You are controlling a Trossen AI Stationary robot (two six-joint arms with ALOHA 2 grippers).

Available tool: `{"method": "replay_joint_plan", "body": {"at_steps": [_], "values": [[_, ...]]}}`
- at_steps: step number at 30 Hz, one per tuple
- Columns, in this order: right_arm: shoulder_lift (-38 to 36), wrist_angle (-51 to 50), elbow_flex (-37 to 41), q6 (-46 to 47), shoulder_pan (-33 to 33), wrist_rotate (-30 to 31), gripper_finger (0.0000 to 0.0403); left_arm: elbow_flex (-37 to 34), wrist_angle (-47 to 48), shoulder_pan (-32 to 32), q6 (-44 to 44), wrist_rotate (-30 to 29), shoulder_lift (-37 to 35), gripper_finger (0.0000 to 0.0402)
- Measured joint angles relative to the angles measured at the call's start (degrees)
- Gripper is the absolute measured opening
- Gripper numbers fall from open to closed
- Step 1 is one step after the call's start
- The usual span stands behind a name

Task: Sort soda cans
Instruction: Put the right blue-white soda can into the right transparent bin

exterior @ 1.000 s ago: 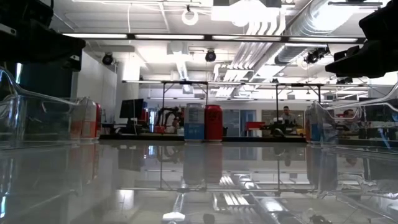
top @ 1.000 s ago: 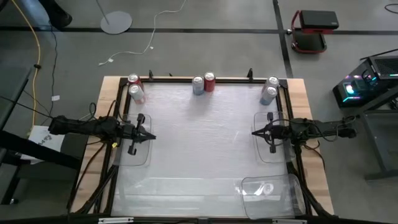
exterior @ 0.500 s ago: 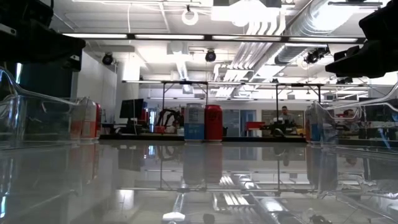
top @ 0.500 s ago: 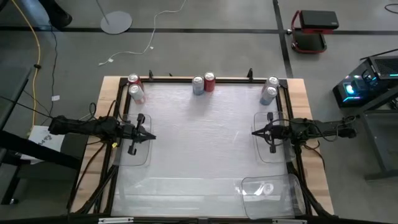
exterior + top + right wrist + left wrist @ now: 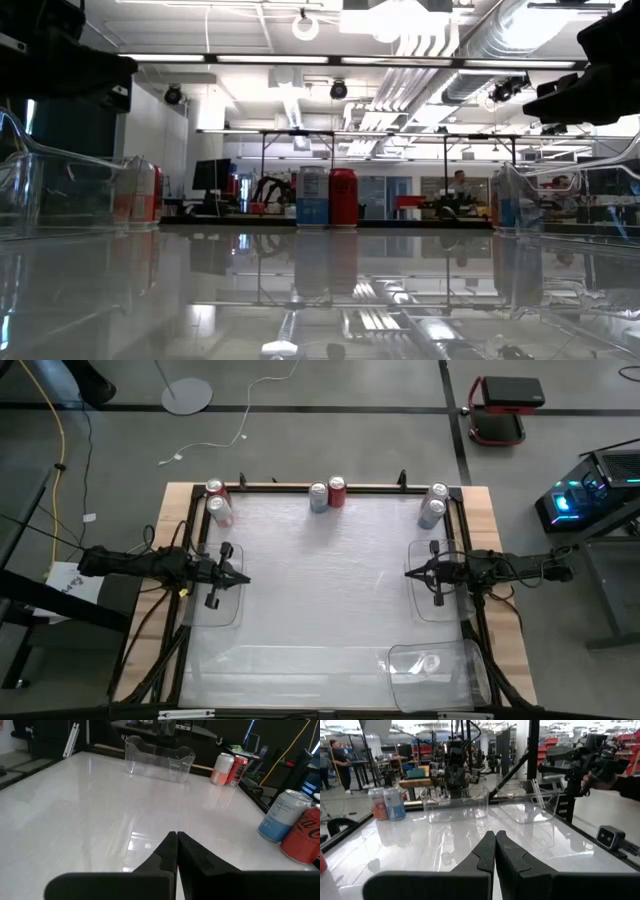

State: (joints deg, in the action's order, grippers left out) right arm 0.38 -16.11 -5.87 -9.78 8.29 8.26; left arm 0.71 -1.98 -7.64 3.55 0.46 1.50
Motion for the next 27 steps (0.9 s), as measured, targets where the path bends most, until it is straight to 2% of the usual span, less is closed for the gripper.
{"method": "replay_joint_plan", "body": {"at_steps": [4,9,13,15,19,23,27], "values": [[0.0,7.68,0.0,12.62,0.01,-2.51,0.0,-0.02,-3.47,0.0,-0.31,-0.02,-0.02,0.0],[0.0,24.88,-0.01,22.41,-0.03,-2.53,0.0,-0.02,-5.88,0.0,-0.31,-0.02,-0.02,0.0],[0.0,38.77,-0.18,18.84,-0.04,-2.61,0.0,-0.02,-5.75,0.0,-0.31,-0.02,0.0,0.0],[0.02,40.71,-1.69,17.36,-0.04,-2.47,0.0,-0.02,-5.74,0.0,-0.31,-0.02,0.0,0.0],[0.17,35.33,-7.2,15.94,-0.04,3.19,0.0,-0.02,-5.7,0.0,-0.31,-0.05,0.0,0.0],[2.82,22.56,-15.14,15.74,-0.04,11.41,0.0,-0.02,-5.68,0.0,-0.31,-2.3,0.0,0.0],[9.26,9.04,-23.97,16.68,-0.04,19.78,0.0003,-0.02,-5.68,0.0,-0.31,-4.98,0.0,0.0]]}}
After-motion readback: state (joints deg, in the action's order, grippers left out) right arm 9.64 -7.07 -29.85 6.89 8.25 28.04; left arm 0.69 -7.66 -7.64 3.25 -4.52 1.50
